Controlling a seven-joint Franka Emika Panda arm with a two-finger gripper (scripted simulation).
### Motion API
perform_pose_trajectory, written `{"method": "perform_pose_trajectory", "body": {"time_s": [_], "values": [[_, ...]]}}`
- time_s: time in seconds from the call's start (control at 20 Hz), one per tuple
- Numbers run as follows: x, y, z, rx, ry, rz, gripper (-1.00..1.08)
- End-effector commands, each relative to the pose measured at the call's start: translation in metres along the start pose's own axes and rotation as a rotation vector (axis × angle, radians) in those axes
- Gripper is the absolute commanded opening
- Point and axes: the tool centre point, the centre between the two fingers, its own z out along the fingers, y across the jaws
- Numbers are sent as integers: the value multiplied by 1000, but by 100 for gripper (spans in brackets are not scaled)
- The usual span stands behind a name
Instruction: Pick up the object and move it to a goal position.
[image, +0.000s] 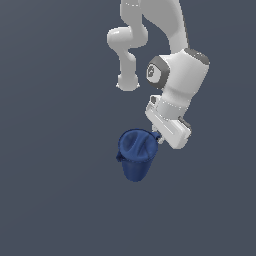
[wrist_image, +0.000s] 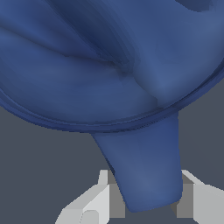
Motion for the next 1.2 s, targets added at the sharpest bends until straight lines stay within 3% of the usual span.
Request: {"method": "perform_pose_trajectory", "body": {"time_s": [0.0,0.4,1.15], "values": [[1,0,1,-1,0,2,-100],[-4,-2,-5,0,0,0,-100],[-37,-19,-55,-1,1,2,-100]]}}
